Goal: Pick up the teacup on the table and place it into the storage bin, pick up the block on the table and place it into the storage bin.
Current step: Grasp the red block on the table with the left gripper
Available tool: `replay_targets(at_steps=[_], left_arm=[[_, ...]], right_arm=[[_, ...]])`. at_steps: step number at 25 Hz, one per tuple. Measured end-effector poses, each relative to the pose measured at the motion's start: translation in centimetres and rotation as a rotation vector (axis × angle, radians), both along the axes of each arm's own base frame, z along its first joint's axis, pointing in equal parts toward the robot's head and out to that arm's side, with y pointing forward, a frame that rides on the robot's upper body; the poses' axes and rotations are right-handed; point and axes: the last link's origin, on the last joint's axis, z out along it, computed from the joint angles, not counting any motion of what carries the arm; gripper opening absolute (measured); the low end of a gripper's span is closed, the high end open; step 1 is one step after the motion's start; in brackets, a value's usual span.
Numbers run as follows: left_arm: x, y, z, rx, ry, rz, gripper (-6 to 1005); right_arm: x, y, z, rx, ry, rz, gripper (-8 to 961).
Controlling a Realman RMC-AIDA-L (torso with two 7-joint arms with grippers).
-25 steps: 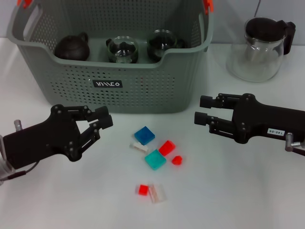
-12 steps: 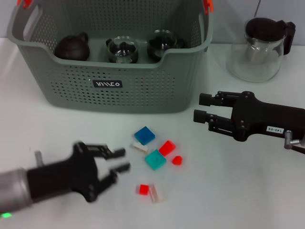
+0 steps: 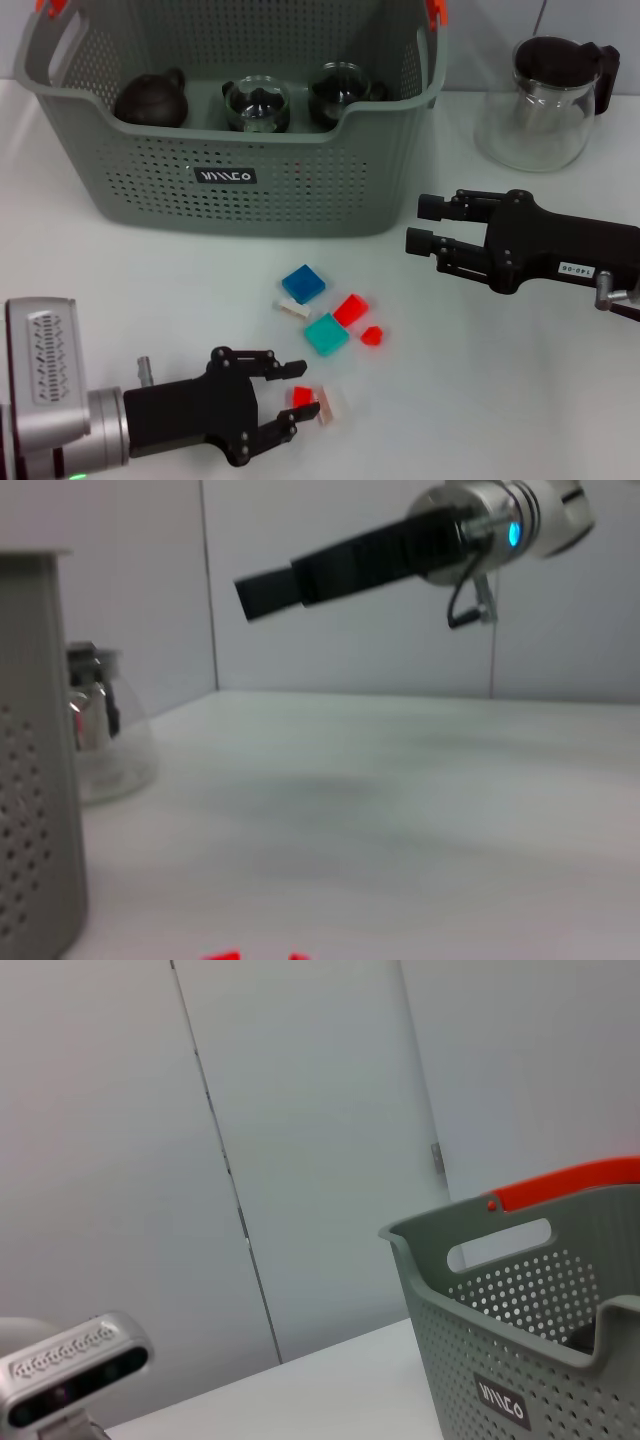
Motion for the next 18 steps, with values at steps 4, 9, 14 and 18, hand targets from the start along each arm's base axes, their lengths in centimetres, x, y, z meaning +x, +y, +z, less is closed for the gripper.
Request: replay_targets(at_steps=[4,9,14,18], left_arm=[[-0.3,0.2,-0.8,-0.010,0.043,0.013,414],[-0.3,0.4,-1.3,-0.009,0.060,0.022,413],[-0.4,0.6,-1.6,-0.005,0.080,0.024,412],[-0.4,0.6,-1.7,-0.008,0.081,0.025,410]], right_arm=[[0.0,0.0,0.0,0.000,0.000,-0.001,518],[0.1,-0.1,0.0,0.000,0.000,-0.004,517],[0.2,-0.2,0.0,0.000,0.000,-0.007,517],[0.3,-0.2,0.0,0.000,0.000,-0.009,517]])
